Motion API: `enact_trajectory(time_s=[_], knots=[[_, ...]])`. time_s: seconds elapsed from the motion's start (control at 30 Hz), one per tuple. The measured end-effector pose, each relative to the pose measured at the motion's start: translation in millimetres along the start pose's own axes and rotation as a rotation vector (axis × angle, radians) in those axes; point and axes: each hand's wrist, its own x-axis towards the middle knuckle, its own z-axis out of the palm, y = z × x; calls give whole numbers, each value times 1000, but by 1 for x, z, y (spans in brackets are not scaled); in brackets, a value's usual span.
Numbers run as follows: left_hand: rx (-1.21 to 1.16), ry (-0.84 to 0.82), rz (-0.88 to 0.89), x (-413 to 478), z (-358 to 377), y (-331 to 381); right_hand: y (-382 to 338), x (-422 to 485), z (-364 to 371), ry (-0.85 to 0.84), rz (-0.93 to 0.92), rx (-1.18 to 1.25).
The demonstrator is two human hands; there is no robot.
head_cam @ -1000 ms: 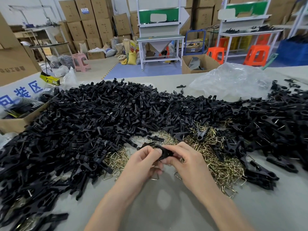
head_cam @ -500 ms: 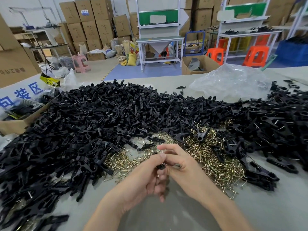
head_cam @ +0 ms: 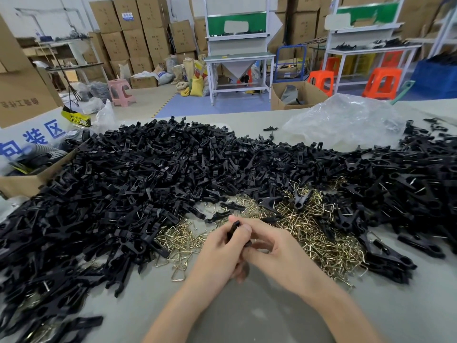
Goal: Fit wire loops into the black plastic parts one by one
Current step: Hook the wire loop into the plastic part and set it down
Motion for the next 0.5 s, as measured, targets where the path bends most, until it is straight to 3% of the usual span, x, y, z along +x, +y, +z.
enact_trajectory(time_s=[0.23, 0.5], knots=[[-165, -35, -9, 4, -3, -2, 0, 0, 0, -85, 63, 217], [-230, -63, -57, 3, -3, 3, 0, 1, -3, -16, 82, 162]])
